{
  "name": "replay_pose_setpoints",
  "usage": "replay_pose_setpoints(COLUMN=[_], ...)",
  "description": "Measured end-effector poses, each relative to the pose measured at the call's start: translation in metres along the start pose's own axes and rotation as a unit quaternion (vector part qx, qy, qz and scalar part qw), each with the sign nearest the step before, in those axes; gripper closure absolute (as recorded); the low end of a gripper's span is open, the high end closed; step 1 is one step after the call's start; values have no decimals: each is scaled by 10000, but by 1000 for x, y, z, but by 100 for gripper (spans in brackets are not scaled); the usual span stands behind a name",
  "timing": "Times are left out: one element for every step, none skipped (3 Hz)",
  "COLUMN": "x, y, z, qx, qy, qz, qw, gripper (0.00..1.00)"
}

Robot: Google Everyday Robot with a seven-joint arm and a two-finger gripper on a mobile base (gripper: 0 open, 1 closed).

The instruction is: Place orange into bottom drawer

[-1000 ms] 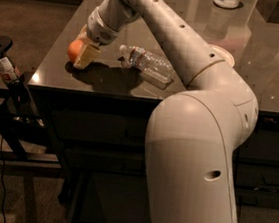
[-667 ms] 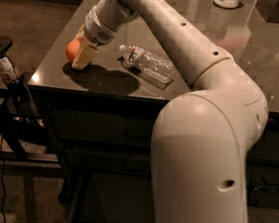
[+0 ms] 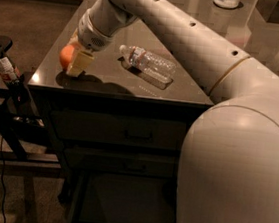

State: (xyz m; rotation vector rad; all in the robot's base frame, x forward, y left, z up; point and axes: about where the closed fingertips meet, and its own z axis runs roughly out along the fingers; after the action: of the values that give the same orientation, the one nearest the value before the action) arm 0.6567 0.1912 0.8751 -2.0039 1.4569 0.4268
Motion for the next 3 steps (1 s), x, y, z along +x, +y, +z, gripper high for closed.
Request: replay_pose_setpoints(x=[-1, -5, -4], y=[7, 35, 71], z=[-1, -11, -17], qx=[37, 247, 429], qy=[38, 53, -34], qz=[54, 251, 471], qw=[10000, 9994, 9980], gripper=[100, 100, 100])
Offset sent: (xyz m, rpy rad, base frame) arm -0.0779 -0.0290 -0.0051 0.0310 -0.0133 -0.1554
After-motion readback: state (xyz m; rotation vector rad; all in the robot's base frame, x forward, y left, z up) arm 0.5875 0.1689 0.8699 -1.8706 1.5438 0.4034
